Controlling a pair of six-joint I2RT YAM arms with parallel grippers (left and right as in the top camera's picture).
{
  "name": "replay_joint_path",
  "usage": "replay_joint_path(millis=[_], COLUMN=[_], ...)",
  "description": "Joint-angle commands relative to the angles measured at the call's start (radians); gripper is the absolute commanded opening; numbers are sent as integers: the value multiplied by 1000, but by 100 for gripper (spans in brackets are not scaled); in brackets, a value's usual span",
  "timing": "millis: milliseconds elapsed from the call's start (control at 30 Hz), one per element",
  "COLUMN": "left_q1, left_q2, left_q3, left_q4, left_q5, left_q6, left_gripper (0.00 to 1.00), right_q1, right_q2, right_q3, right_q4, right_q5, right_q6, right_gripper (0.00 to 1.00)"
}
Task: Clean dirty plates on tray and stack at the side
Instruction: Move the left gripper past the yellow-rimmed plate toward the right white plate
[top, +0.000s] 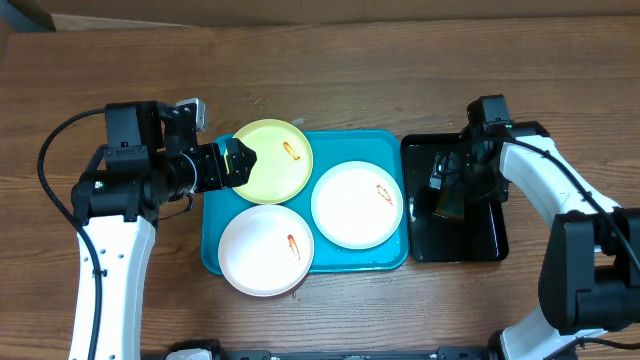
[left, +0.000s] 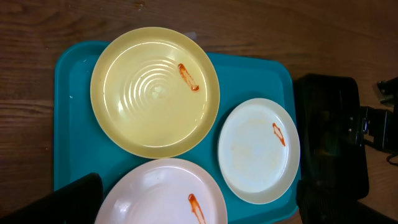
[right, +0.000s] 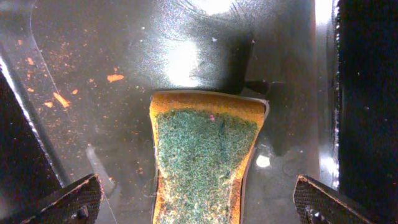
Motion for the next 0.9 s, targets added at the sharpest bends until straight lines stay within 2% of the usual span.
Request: replay_joint_path(millis=[0, 33, 100, 167, 233, 300, 467, 567, 800, 867], left_q1=[-3, -4, -5, -13, -40, -76, -246, -326, -455, -477], left_q2=[3, 3, 4, 4, 8, 16, 93, 162, 322, 362], left_q3=[26, 26, 26, 26, 25, 21, 20, 20, 20, 20], left_q4=[3, 3, 6, 5, 4, 8, 20, 42, 74, 73], left_q5=[-8, -7, -6, -7, -8, -20, -178, -180, -188, -200], left_q6=[14, 14, 6, -10, -10, -13, -124, -133, -198, -212], left_gripper=[100, 100, 79, 75, 62, 59, 59, 52, 50, 45], right_q1=[1, 1, 1, 1, 1, 1, 1, 1, 1, 1], right_q2=[-10, -10, -10, -10, -10, -10, -10, -10, -10, -10], right_q3=[19, 19, 19, 19, 19, 19, 19, 19, 19, 19], right_q4=[3, 3, 3, 3, 3, 3, 3, 3, 3, 3], right_q5=[-5, -5, -5, -5, -5, -5, -5, -5, -5, -5], right_q6=[1, 1, 1, 1, 1, 1, 1, 1, 1, 1], right_gripper=[100, 100, 100, 100, 100, 100, 100, 100, 100, 100])
